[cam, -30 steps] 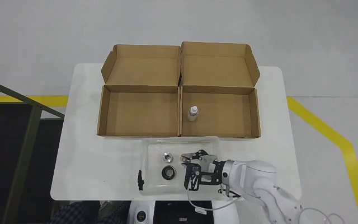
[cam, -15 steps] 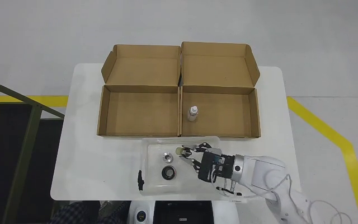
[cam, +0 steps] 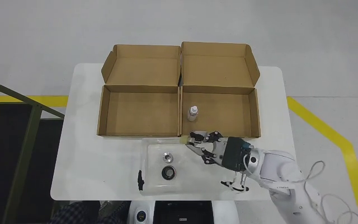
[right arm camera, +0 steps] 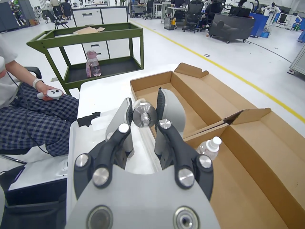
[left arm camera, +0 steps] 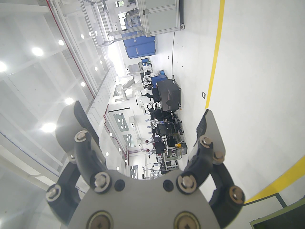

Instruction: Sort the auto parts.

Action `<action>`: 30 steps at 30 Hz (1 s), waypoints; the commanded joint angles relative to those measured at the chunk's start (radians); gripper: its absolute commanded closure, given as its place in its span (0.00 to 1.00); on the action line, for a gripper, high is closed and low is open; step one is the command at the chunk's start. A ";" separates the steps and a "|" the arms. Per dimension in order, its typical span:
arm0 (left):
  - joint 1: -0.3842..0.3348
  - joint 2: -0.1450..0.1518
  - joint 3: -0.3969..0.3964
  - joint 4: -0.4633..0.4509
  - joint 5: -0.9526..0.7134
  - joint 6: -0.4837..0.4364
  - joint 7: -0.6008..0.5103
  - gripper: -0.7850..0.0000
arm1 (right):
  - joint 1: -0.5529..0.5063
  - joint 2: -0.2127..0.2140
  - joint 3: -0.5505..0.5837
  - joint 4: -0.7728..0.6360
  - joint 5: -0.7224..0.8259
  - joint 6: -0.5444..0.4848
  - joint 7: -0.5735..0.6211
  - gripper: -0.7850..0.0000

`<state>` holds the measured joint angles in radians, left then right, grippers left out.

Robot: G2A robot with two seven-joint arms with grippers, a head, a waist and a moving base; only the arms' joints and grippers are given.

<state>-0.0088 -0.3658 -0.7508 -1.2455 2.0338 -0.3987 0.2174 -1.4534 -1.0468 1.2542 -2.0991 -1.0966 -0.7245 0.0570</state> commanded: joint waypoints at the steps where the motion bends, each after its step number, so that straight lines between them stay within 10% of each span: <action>1: 0.000 0.000 0.000 0.000 0.000 0.000 0.000 0.00 | 0.002 0.000 0.011 -0.003 0.032 -0.001 -0.006 1.00; 30: 0.000 0.000 0.000 0.000 0.000 0.000 0.000 0.00 | -0.014 -0.002 0.092 -0.026 0.091 0.033 -0.093 1.00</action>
<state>-0.0088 -0.3658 -0.7508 -1.2455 2.0338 -0.3987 0.2174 -1.4662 -1.0488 1.3456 -2.1236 -1.0012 -0.6915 -0.0349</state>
